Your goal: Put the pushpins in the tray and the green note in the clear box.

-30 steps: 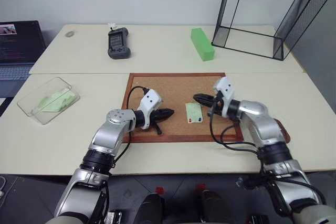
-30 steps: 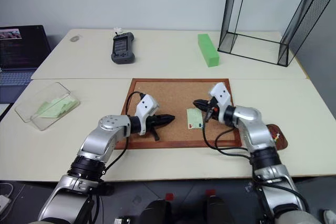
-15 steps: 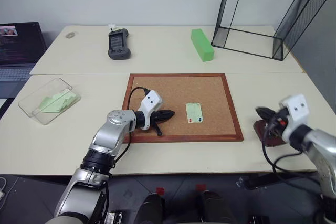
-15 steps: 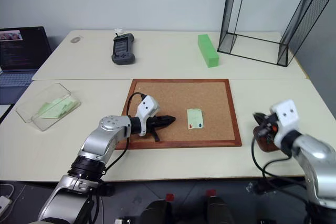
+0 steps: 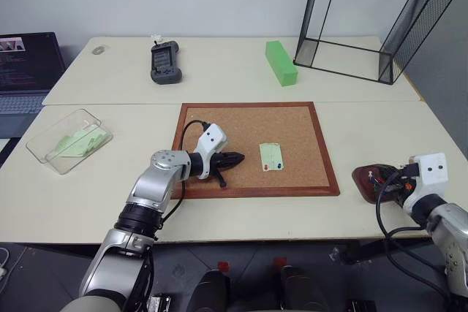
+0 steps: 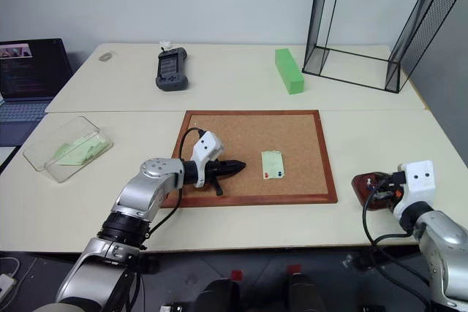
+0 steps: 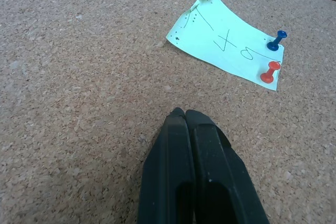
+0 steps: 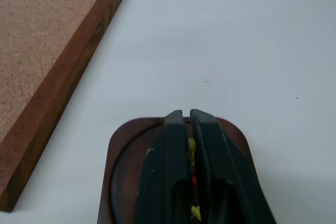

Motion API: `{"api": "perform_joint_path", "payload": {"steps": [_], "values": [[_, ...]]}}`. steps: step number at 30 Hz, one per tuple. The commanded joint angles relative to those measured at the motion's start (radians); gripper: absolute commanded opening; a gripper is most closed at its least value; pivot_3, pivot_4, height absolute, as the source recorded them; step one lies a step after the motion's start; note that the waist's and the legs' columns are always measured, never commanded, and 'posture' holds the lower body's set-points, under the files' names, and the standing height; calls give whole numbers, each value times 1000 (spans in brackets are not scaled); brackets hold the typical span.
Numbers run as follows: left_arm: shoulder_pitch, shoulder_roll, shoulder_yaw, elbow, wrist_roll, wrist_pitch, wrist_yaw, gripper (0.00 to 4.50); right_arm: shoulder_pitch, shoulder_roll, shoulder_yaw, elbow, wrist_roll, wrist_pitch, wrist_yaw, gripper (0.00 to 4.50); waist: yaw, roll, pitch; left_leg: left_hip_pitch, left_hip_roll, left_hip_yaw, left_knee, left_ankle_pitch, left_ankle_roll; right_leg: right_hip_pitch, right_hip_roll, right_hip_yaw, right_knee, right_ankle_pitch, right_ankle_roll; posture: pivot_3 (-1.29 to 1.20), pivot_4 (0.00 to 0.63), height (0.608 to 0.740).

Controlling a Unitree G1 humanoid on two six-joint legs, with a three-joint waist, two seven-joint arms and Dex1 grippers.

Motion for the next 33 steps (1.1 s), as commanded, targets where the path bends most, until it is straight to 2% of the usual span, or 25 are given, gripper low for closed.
{"api": "perform_joint_path", "payload": {"steps": [1, 2, 14, 19, 25, 33], "values": [[-6, -1, -16, -3, 10, -12, -8, 0, 1, -4, -10, -15, 21, -4, -9, 1403, 0, 0, 0, 0, 0, 0, 0, 0, 0, 0, 0, 0, 0, 0, 0, 0, 150, 740], [-5, 0, -16, -3, 11, -12, -9, 0, 3, -2, -9, -17, 27, -2, -10, 1584, 0, 0, 0, 0, 0, 0, 0, 0, 0, 0, 0, 0, 0, 0, 0, 0, 150, 740], [-9, 0, -13, 3, 17, -17, -14, 0, -6, -8, -8, -6, 46, -2, -18, 1584, 0, 0, 0, 0, 0, 0, 0, 0, 0, 0, 0, 0, 0, 0, 0, 0, 150, 740], [-11, -2, -14, 2, 17, -16, -15, 0, -23, 8, -21, -6, 112, 29, -10, 1584, 0, 0, 0, 0, 0, 0, 0, 0, 0, 0, 0, 0, 0, 0, 0, 0, 150, 740], [-14, 0, -14, -1, 16, -14, -18, 0, -89, 56, -111, -11, 306, 168, -56, 1584, 0, 0, 0, 0, 0, 0, 0, 0, 0, 0, 0, 0, 0, 0, 0, 0, 150, 740], [-5, 2, -14, -11, 15, -12, -20, 0, -79, 32, -113, -8, 316, 172, -71, 1584, 0, 0, 0, 0, 0, 0, 0, 0, 0, 0, 0, 0, 0, 0, 0, 0, 150, 740]]}}
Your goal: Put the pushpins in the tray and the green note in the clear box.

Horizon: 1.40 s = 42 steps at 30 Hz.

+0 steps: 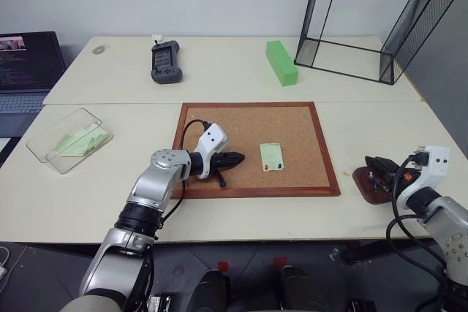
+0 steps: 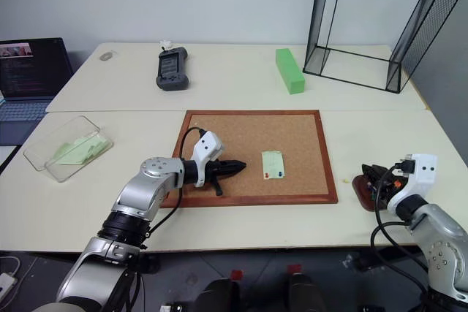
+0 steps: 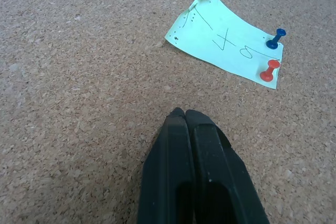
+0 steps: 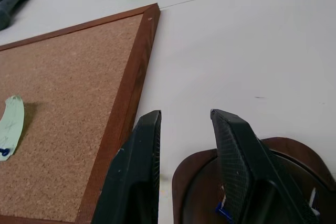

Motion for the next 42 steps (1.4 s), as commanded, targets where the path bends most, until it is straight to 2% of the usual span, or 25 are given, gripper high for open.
{"api": "perform_joint_path", "payload": {"steps": [1, 12, 16, 19, 23, 26, 30, 42], "values": [[-2, 2, -13, -15, 2, 2, -10, 0, 9, -27, -8, -18, 8, -20, -1, 1584, 0, 0, 0, 0, 0, 0, 0, 0, 0, 0, 0, 0, 0, 0, 0, 0, 150, 740], [-3, 1, -14, -16, 3, 1, -12, 0, 50, -85, 53, -27, -47, -125, 68, 1584, 0, 0, 0, 0, 0, 0, 0, 0, 0, 0, 0, 0, 0, 0, 0, 0, 150, 740], [-3, 2, -15, -15, 3, 1, -14, 0, 63, -173, 177, -68, -131, -245, 184, 1584, -1, 0, 0, 0, 0, 1, 0, 0, 0, 0, 0, 0, 0, 0, 0, 0, 150, 740], [-4, 3, -14, -14, 4, 1, -14, 0, 0, -213, 311, -79, -190, -319, 251, 1584, -1, 0, 0, 0, -1, 1, 0, 0, 0, 0, 0, 1, 0, 0, 0, 0, 150, 740], [-4, 2, -13, -14, 3, 0, -13, 0, -101, -182, 474, -25, -240, -398, 311, 1584, -3, -1, 0, 0, -1, 1, 1, 0, 0, 0, 3, 0, 0, 0, 0, 0, 150, 740], [-2, 1, -13, -20, 4, 3, -12, 0, -136, -163, 539, 16, -270, -452, 344, 1584, 0, -1, 1, 0, 0, 0, 0, 0, 0, 0, 2, -1, 0, 0, 0, 0, 150, 740], [9, 2, -14, -40, 3, 11, -14, 0, -208, -117, 671, 150, -350, -577, 416, 1584, 0, -1, 1, -1, 0, 0, 1, 0, 0, -1, 1, 0, -1, 0, 0, 0, 150, 740], [26, 12, -8, -75, 1, 35, -8, 0, -342, -8, 733, 452, -417, -732, 468, 1584, -2, -1, 1, -1, 1, 0, 0, 0, 0, -2, 1, 0, 0, 0, 0, 0, 150, 740]]}}
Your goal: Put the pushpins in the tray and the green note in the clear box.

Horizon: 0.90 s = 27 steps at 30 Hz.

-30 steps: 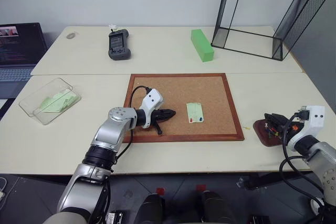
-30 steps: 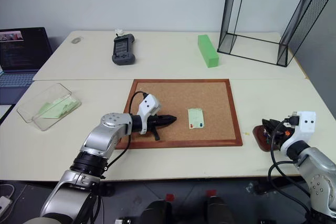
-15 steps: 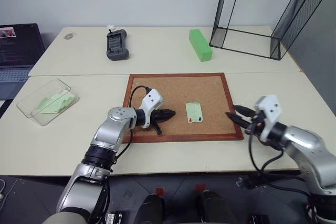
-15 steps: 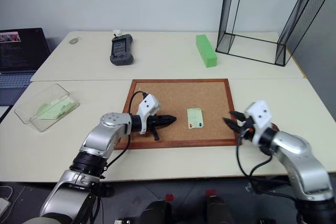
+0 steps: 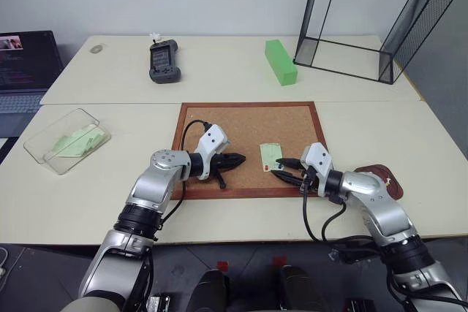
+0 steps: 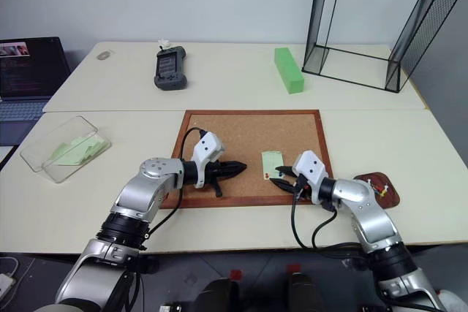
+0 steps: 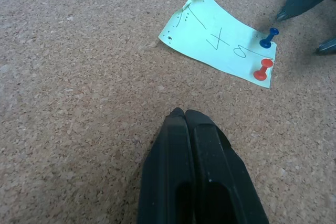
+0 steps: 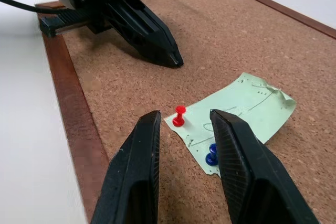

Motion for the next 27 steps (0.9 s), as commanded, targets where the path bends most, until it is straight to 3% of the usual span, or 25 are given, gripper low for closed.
{"api": "perform_joint_path", "payload": {"steps": [1, 10, 14, 19, 27], "values": [[11, 8, -8, -34, -1, 14, 3, 0, -48, 23, -10, 63, -12, -46, 16, 1584, 0, 0, 0, 0, 0, 0, 0, 0, 0, 0, 0, 0, 0, 0, 0, 0, 150, 740], [20, 13, -7, -51, -4, 24, 7, 0, -81, 57, -31, 154, -7, -54, 18, 1584, -1, 0, 0, 0, 0, 0, 0, 0, 0, 0, 0, 0, 0, 0, 0, 0, 150, 740], [19, 16, -8, -51, -4, 25, 5, 0, -81, 59, -37, 152, -5, -63, 23, 1049, -1, 0, 0, 0, 0, 0, 0, 0, 0, 0, 0, 0, 1, 0, 0, 0, 150, 740], [9, 14, -10, -46, -3, 26, 4, 0, -84, 57, -46, 156, -6, -66, 27, 31, -1, 0, 0, 0, 0, 0, 0, 0, 0, 0, 0, 0, 1, 0, 0, 0, 150, 740], [8, 12, -13, -47, -3, 28, 2, 0, -83, 48, -67, 91, 7, -74, 23, 31, -1, 0, 0, 0, 0, 0, 0, 0, 0, 0, 0, 0, 1, 0, 0, 0, 150, 740]]}}
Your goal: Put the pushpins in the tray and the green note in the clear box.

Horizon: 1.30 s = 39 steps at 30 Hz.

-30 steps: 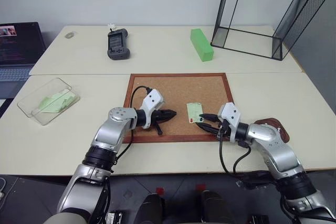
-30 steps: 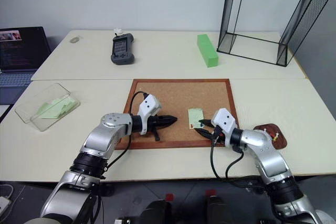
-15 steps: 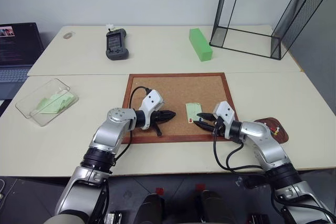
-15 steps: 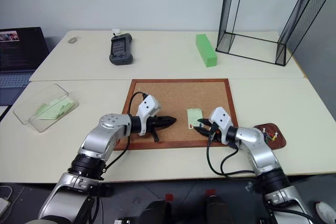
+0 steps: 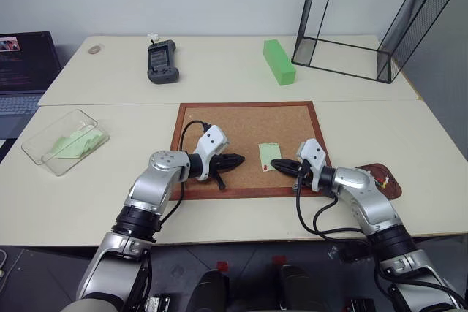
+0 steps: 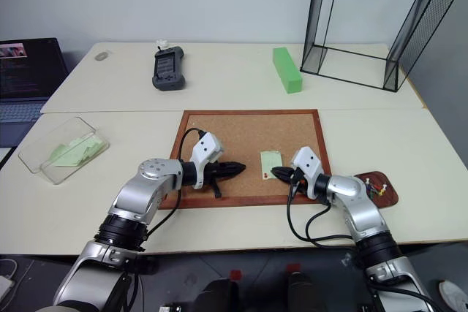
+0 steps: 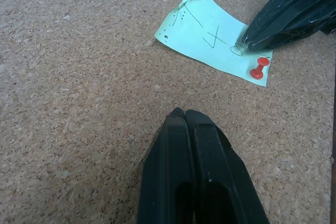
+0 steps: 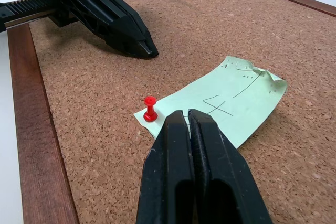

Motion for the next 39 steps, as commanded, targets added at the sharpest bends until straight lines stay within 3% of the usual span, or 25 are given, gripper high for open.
{"api": "perform_joint_path", "payload": {"steps": [1, 14, 18, 28, 39], "values": [[-3, 4, -12, -17, -3, 7, -9, 0, -11, -13, -53, -94, 28, -25, 6, 31, 0, 0, 0, 0, 0, 0, 0, 0, 0, 0, 0, 0, 0, 0, 0, 0, 150, 740], [-2, 0, -19, -15, -1, 5, -15, 0, 15, -39, -101, -185, 33, 16, -20, 31, 0, 0, 0, -1, 0, 0, 0, 0, 0, -1, 0, 0, 0, 0, 0, 0, 150, 740], [6, 0, -19, -29, -2, 9, -15, 0, 72, -88, -196, -275, 44, 96, -100, 31, 1, 0, 0, -1, 0, 0, 0, 0, 0, -1, 0, 0, 0, 0, 0, 0, 150, 740], [29, 2, -19, -39, -8, 10, -15, 0, 378, -150, -546, -598, 195, 450, -311, 31, 3, 1, 0, -1, 0, 0, 0, 0, 0, 0, -1, 0, 0, 0, 0, 0, 150, 740], [-12, -12, -32, 19, 1, -17, -29, 0, 470, -100, -612, -608, 206, 507, -415, 31, 3, 1, -1, 1, -1, 1, 0, 0, 0, 2, 0, 1, 0, 0, 0, 0, 150, 740]]}}
